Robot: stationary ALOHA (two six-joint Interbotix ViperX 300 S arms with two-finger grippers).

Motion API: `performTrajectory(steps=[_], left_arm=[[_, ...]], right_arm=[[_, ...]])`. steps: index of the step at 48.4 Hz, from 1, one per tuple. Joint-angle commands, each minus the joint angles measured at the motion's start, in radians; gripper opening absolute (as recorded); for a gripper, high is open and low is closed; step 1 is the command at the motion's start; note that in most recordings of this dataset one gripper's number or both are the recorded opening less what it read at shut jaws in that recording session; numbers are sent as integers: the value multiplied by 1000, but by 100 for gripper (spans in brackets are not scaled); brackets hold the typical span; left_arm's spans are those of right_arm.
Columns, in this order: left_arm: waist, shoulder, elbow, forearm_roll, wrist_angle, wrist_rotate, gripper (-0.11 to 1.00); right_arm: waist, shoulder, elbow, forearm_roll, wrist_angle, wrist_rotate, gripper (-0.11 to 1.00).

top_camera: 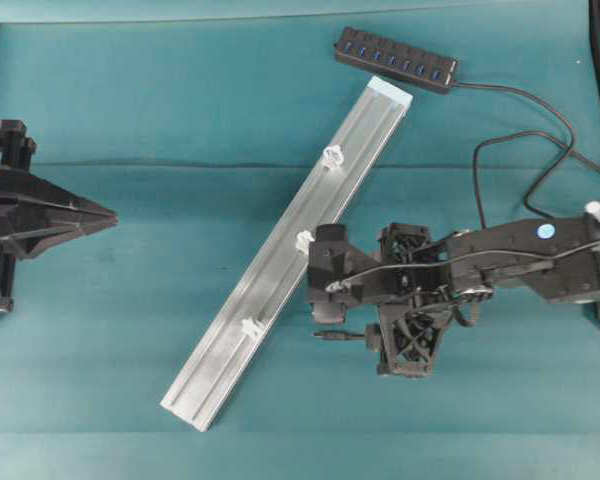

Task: Pass the USB cable through three rings with both arms.
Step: 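Move the right gripper down to the black USB cable's plug, then close the right gripper on the cable just behind the USB plug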

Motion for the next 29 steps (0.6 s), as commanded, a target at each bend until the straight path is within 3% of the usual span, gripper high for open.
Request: performTrajectory(steps=[1, 15, 29], left_arm=[[2, 5, -20, 2, -5, -2, 0], [2, 5, -18, 2, -5, -2, 0], [2, 5, -17, 2, -5, -2, 0]], right_arm=[[17, 29, -3, -5, -17, -9, 90], [54, 110, 11, -3, -100, 0, 85], [43, 153, 17, -5, -135, 0, 85]])
